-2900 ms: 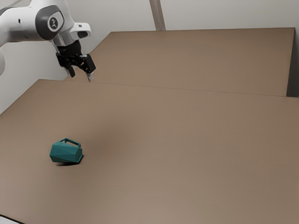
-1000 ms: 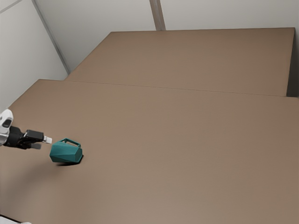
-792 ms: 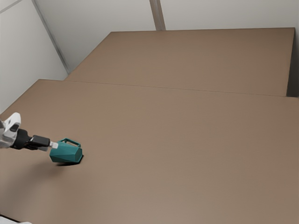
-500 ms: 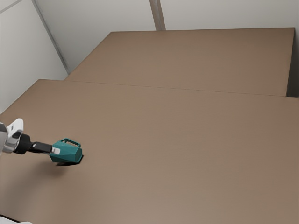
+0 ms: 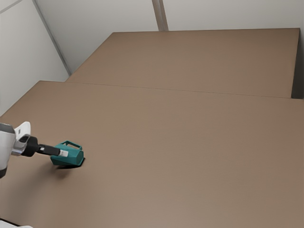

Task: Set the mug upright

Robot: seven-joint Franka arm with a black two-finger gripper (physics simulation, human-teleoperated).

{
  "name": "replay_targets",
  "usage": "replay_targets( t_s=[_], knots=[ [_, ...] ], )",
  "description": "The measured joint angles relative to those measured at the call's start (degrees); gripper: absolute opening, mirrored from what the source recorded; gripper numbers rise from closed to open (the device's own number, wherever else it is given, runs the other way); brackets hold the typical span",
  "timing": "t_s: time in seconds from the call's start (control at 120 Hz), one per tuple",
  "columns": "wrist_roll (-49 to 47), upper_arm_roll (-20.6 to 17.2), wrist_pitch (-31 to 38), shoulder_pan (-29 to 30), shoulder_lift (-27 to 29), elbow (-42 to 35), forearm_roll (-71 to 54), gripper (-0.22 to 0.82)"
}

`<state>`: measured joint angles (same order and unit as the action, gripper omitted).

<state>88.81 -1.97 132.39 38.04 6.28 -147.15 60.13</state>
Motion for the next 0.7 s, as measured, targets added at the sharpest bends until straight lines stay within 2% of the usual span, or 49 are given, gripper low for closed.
replay_targets(
  t_s=[0.175,0.5,0.7],
  knots=[
    [1.45,-0.55,-0.03,0.06,0.69,-0.67,1.87,0.37],
    [3.23,-4.48,-1.42,-0.57,2.47,-0.88,5.73,0.30],
    [3.77,-6.51,-2.36,-0.63,3.65,-0.65,7.63,0.01]
  ],
)
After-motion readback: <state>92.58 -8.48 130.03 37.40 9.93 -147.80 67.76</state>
